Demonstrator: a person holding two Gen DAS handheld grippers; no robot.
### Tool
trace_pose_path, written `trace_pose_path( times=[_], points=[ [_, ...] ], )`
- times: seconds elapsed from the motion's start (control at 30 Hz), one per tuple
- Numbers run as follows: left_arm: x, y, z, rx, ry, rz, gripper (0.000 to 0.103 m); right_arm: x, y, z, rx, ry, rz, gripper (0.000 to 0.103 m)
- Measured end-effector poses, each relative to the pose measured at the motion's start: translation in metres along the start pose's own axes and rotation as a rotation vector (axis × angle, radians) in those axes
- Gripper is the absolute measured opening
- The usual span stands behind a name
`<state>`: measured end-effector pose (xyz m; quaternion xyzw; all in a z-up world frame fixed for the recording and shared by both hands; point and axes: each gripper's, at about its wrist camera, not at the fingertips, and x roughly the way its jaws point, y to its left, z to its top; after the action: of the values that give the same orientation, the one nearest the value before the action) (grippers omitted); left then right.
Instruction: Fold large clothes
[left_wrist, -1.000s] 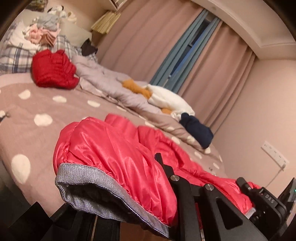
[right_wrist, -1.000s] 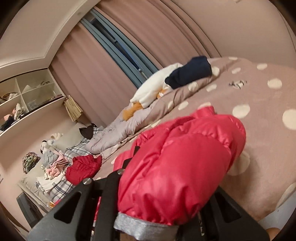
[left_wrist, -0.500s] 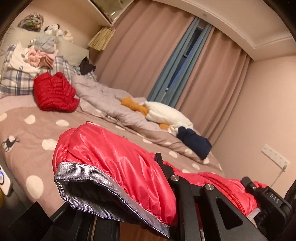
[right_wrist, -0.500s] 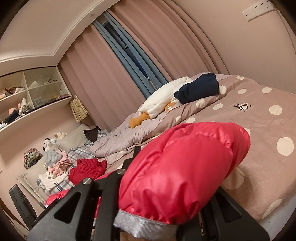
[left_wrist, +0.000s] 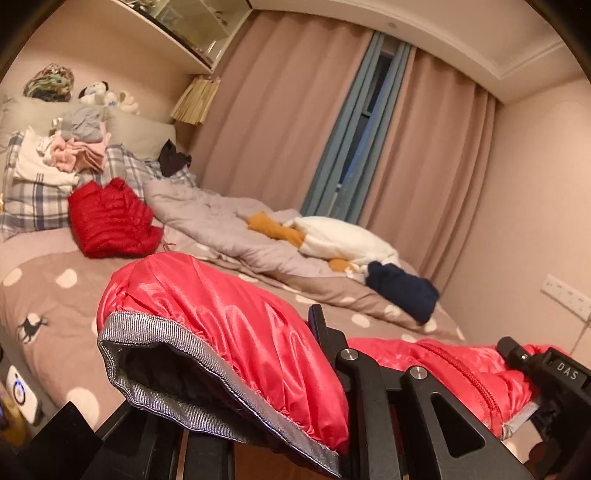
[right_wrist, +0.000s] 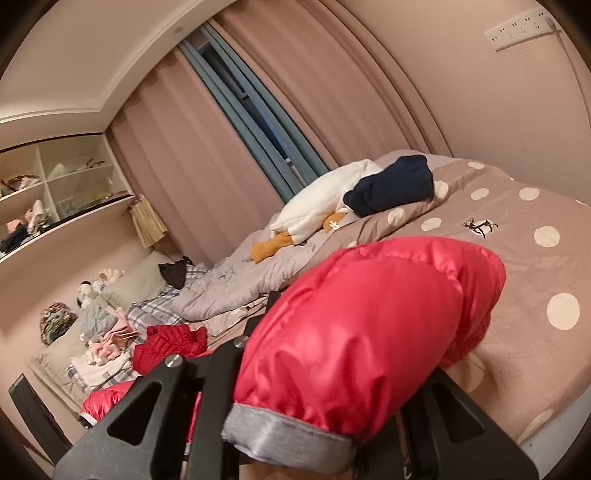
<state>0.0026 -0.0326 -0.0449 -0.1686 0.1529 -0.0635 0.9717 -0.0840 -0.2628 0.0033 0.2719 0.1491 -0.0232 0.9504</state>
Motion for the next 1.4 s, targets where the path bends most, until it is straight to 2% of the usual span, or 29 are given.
trace_pose_path(
  times=[0.2,0.3,0.4,0.47,0.6,0.67,0.77,1.0,1.23,1.4],
  points=[
    [0.042,0.005,0.006,-0.031,0.074,0.041,0.016,0.037,0.007,0.003,-0.018,0.048,-0.06,0.018],
    [0.06,0.001,0.016,-0.041,0.113,0.02,0.016,0.051,0.006,0.007,-0.016,0.065,-0.086,0.018],
    [0.074,-0.005,0.021,-0.021,0.116,0.038,0.016,0.063,0.004,0.014,-0.013,0.074,-0.105,0.02],
    [0.081,-0.005,0.017,-0.021,0.113,0.047,0.016,0.072,0.004,0.018,-0.021,0.08,-0.111,0.02],
    [0.093,-0.001,0.005,-0.004,0.175,0.075,0.016,0.093,-0.002,0.011,-0.036,0.145,-0.144,0.02],
    [0.098,0.003,0.002,-0.027,0.197,0.08,0.016,0.102,-0.008,0.008,-0.018,0.175,-0.157,0.02],
    [0.1,0.006,0.001,-0.042,0.216,0.081,0.016,0.109,-0.013,0.006,0.008,0.205,-0.141,0.02],
    [0.095,0.009,0.005,-0.096,0.225,0.063,0.016,0.11,-0.008,0.007,-0.015,0.209,-0.146,0.021],
    [0.099,0.003,0.002,-0.055,0.227,0.061,0.016,0.116,-0.019,0.009,0.032,0.237,-0.147,0.021],
    [0.103,0.008,0.004,-0.101,0.258,0.051,0.016,0.117,-0.018,0.005,0.029,0.258,-0.15,0.027]
  ],
)
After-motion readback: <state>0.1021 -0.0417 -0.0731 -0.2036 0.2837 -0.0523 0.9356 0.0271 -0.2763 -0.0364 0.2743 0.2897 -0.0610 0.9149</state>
